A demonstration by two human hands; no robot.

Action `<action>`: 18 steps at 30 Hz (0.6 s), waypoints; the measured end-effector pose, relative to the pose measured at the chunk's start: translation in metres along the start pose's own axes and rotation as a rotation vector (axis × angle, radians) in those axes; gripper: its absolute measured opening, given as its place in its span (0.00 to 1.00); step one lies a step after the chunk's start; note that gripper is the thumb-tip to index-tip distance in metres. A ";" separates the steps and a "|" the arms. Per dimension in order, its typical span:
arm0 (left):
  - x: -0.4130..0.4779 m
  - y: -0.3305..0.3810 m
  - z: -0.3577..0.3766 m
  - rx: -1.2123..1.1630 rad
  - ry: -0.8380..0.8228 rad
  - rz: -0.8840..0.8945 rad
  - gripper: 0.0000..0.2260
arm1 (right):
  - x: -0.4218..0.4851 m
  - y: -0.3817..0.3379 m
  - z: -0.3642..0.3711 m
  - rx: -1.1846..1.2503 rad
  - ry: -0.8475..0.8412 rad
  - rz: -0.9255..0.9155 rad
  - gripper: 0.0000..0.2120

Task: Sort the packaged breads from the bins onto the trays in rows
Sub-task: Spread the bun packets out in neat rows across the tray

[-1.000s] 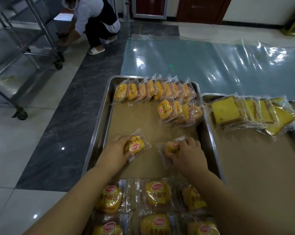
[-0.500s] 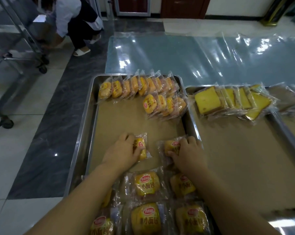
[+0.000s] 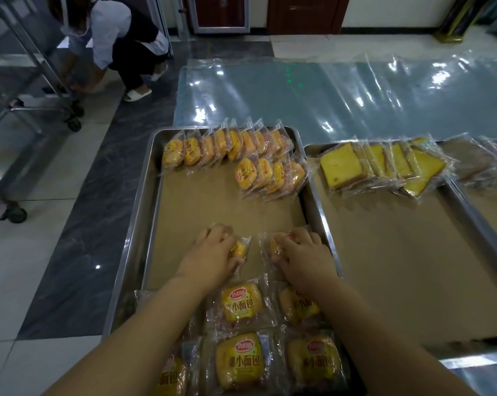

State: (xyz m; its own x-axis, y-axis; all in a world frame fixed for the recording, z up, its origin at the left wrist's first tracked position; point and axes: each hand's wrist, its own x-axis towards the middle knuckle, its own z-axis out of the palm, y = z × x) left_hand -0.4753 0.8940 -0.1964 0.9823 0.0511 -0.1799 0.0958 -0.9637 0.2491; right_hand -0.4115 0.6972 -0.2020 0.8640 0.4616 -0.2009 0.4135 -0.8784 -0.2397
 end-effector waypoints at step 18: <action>0.030 -0.005 -0.019 -0.163 0.128 -0.092 0.22 | 0.044 -0.005 -0.044 0.114 0.220 -0.022 0.19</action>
State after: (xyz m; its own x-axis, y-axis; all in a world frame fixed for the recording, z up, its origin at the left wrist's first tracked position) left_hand -0.4430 0.9056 -0.1847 0.9797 0.1795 -0.0890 0.2001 -0.8990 0.3896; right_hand -0.3629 0.7163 -0.1678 0.9020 0.4316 0.0141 0.4088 -0.8429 -0.3497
